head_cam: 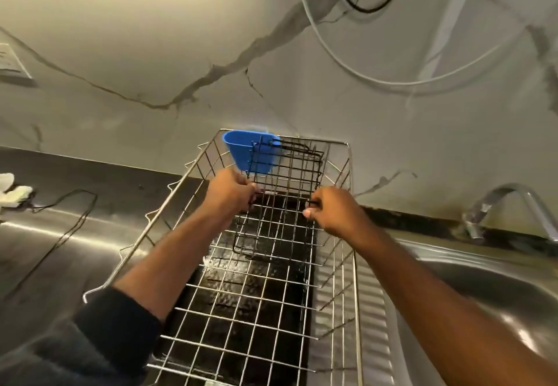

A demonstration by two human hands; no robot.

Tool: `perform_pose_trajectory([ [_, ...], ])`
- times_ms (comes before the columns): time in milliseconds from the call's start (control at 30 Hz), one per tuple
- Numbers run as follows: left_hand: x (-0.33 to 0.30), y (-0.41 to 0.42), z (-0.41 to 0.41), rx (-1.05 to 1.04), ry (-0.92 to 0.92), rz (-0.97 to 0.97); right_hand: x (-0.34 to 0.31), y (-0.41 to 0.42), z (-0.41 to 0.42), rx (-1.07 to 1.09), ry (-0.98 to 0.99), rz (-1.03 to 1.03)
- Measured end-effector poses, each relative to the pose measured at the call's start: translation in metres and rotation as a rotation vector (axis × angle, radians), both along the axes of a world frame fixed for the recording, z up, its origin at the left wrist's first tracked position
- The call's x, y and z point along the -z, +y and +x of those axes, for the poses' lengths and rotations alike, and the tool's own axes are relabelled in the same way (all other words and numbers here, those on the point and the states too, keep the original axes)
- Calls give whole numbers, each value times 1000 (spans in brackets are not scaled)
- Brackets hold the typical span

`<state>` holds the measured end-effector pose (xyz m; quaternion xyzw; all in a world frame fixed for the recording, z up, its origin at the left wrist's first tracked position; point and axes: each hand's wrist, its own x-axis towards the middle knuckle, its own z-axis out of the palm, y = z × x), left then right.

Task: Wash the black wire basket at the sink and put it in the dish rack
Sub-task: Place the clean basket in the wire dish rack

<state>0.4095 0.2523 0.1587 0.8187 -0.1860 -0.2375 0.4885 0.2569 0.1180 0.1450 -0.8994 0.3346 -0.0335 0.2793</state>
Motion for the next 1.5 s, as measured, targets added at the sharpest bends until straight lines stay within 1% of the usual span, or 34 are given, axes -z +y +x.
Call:
perform_pose_trajectory([
  [67, 4, 6, -2, -15, -33, 3, -1, 3, -6, -26, 3, 22],
  [133, 9, 12, -4, -13, -10, -22, -1, 6, -14, -45, 22, 47],
  [267, 15, 20, -12, -5, -5, -2, 4, 20, -21, -63, 115, 58],
  [367, 22, 21, -12, -15, 9, 7, 4, 27, -19, -64, 155, 30],
  [500, 34, 21, -10, 17, 88, 47, 5, 29, -7, -47, 272, -44],
  [567, 39, 23, -12, 33, 123, 67, 10, 30, -3, -36, 300, -80],
  [667, 47, 26, -7, 44, 148, 63, 18, 30, 0, -17, 286, -100],
  [933, 66, 23, 3, 112, 67, 125, 32, 26, 8, 11, 273, -125],
  [1200, 72, 20, 5, 145, 64, 116, 37, 24, 12, 58, 276, -82],
  [1500, 73, 25, 2, 222, 57, 140, 37, 27, 11, 62, 288, -109],
])
